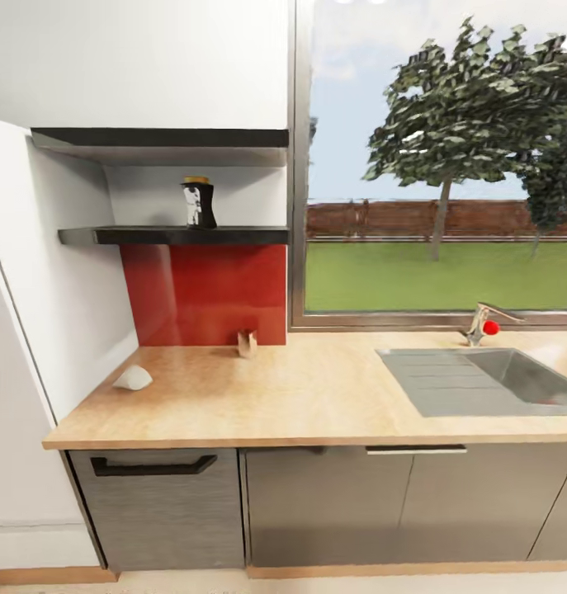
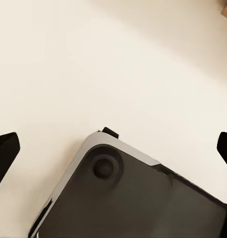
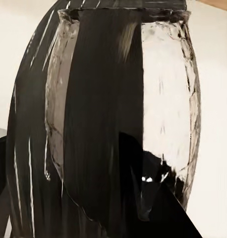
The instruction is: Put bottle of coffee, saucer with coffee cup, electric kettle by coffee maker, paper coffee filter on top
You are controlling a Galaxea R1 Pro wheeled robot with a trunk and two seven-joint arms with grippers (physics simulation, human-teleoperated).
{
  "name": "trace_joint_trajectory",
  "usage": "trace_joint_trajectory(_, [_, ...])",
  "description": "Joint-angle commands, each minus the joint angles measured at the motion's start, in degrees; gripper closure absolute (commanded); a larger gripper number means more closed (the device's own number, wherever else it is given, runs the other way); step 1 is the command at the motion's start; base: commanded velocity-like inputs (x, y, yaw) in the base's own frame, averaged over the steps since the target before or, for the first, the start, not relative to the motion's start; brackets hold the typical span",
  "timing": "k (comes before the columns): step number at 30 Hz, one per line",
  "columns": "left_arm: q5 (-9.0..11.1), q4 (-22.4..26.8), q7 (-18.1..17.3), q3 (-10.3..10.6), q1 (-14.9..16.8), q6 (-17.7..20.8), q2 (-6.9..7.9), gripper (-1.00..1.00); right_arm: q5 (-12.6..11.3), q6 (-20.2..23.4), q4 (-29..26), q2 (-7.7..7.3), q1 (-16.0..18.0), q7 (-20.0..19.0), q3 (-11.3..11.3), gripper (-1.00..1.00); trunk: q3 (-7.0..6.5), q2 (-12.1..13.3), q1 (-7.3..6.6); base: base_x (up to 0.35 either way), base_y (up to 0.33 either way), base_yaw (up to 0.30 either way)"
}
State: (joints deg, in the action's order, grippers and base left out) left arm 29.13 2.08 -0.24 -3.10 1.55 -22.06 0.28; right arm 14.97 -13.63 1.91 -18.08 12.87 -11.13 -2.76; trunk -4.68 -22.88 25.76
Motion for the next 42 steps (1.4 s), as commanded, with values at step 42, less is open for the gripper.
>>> trace_joint_trajectory(42, [-0.31,-0.12,-0.03,-0.25,0.03,-0.26,-0.01,-1.0,0.26,-0.43,0.19,-0.03,-0.03,-0.12,-0.32,1.0,0.04,-0.04,0.02,0.0,-0.326,0.008])
